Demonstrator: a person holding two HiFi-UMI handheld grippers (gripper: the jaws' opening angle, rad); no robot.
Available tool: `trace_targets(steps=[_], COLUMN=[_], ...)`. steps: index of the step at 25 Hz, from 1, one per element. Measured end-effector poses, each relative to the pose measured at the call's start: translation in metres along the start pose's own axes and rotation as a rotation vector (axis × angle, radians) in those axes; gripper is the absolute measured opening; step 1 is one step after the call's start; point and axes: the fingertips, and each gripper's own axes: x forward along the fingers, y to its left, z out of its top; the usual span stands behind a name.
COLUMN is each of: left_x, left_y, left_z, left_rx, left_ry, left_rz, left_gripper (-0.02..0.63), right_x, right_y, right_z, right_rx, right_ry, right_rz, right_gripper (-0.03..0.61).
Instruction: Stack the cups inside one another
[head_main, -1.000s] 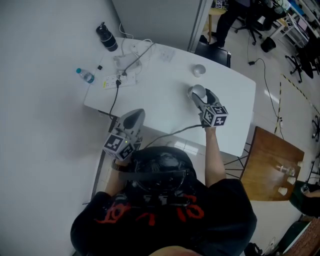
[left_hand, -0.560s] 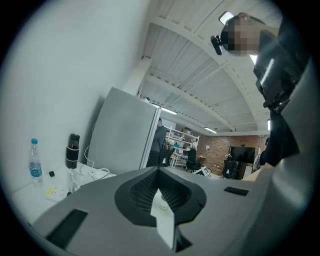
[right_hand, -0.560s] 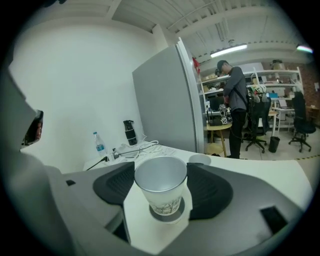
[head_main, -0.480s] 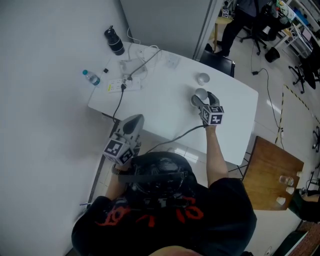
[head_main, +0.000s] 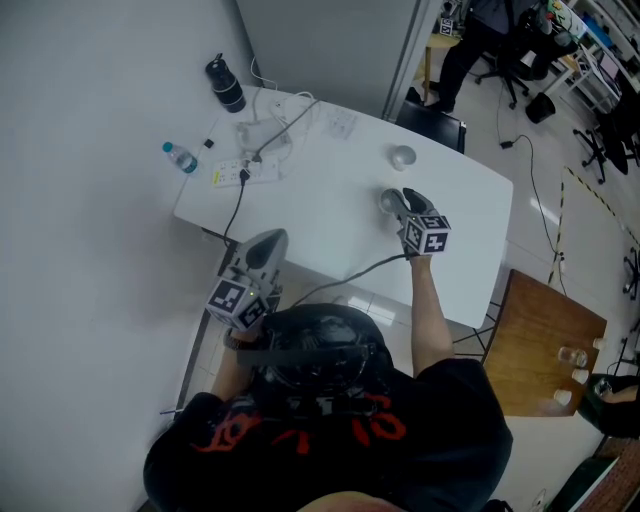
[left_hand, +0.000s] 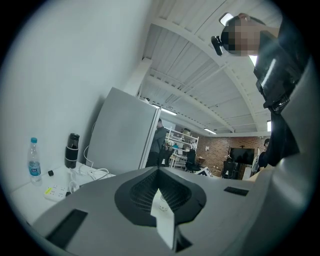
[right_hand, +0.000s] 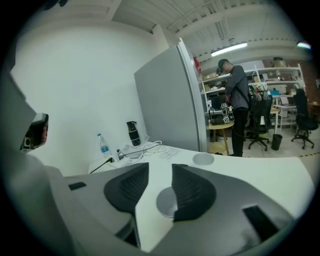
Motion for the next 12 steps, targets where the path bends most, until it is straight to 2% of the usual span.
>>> trace_targets(steps=[1, 5, 6, 8, 9, 12], left_x=[0.000, 0.002, 0.003, 0.004, 0.005, 0.009], left_y=[0.000, -0.002, -0.003, -0.004, -0.005, -0.007], left_z=[-0.001, -0.003, -0.003, -0.002, -0.002, 0.000], left_rx=[0.000, -0.010, -0.007, -0.001, -0.001, -0.001], left_ry=[0.000, 0.002, 0.005, 0.008, 0.007, 0.009], left_rz=[-0.004, -0.018, -0.024, -0.033, -0.037, -0.050], left_gripper=[-0.008, -0.008, -0.008, -0.008, -0.008, -0.008], right_x=[-0.003, -0.010, -0.013, -0.019, -0.022, -0.031], right_y=[0.002, 0.009, 0.010, 0.011, 0.010, 0.008], right_z=[0.000, -0.002, -0.002, -0.002, -0.002, -0.007], right_rx=[0.005, -0.042, -0.051, -0.061, -0.070, -0.098], right_ry=[-0.001, 0.014, 0.013, 0.009, 0.006, 0.017], right_rz=[0.014, 0.022, 0.017, 0.001, -0.015, -0.074], right_gripper=[0.130, 0.102, 0.069, 0.067, 0.031, 0.029])
